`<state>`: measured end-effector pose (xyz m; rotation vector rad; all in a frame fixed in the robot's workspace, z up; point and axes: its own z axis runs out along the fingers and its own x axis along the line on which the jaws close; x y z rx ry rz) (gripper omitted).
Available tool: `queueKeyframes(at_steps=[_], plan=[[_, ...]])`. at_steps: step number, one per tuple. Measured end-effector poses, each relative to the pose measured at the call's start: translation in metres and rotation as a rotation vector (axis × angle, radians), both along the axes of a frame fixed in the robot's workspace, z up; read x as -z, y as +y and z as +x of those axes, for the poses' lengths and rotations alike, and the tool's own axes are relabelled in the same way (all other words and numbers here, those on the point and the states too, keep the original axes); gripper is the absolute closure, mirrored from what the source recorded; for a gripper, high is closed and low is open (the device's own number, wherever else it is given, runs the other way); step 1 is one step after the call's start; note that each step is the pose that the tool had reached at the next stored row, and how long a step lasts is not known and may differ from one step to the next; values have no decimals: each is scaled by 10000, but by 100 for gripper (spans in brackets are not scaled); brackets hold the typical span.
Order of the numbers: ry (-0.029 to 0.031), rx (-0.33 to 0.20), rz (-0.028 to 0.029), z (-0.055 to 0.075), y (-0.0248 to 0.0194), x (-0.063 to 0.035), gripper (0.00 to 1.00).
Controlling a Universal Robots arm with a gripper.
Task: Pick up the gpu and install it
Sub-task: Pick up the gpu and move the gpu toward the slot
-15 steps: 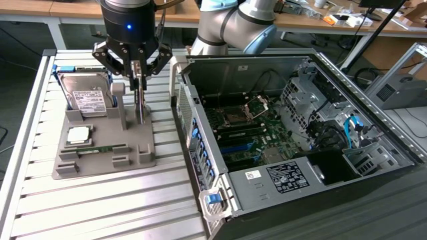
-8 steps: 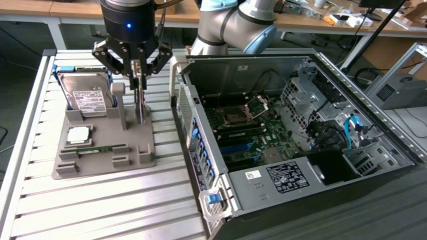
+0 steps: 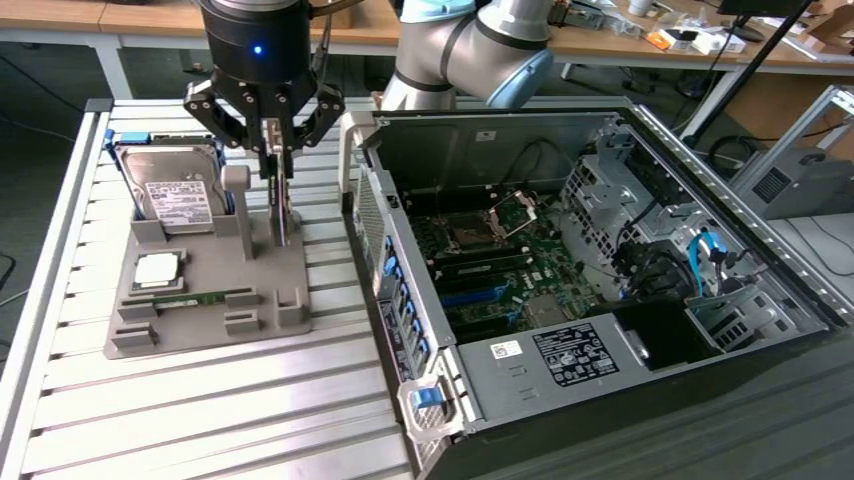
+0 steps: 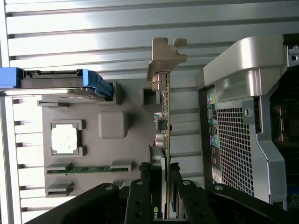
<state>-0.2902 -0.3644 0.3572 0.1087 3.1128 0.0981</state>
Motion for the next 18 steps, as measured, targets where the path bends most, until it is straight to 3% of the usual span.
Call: queueKeyframes(at_steps=[18], plan=[[0,0,19,0,0,-70,73]])
